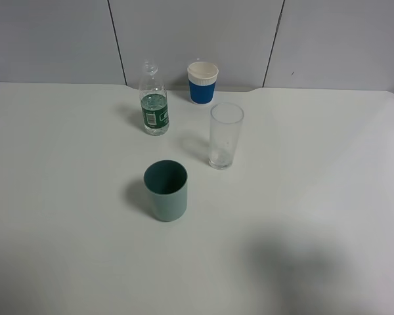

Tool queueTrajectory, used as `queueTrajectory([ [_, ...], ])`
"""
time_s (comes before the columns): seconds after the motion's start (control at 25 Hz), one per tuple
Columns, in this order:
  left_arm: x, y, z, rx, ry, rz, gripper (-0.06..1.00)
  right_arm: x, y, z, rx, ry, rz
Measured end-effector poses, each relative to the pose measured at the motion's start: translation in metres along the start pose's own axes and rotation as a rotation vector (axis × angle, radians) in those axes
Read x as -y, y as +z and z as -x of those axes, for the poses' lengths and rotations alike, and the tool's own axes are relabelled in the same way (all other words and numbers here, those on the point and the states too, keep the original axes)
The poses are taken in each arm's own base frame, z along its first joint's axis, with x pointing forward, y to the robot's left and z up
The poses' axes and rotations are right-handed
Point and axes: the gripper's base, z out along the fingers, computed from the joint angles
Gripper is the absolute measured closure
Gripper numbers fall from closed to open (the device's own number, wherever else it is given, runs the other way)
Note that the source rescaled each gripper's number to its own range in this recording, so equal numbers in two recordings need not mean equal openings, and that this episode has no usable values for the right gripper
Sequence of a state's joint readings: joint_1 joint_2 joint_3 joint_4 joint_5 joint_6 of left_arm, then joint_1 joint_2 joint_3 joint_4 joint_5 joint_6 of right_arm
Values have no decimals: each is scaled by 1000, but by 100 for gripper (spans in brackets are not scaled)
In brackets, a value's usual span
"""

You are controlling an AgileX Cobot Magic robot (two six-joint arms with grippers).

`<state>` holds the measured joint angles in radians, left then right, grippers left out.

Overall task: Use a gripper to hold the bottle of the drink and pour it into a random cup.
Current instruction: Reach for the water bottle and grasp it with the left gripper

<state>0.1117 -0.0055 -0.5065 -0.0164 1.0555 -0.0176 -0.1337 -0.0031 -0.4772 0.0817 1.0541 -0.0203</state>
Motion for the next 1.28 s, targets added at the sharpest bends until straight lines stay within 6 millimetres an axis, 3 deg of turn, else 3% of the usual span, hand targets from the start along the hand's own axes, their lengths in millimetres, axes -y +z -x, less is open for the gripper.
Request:
queueTrajectory([
  [1.28,0,0,0,0,0,-1,26,0,0,0,0,0,0],
])
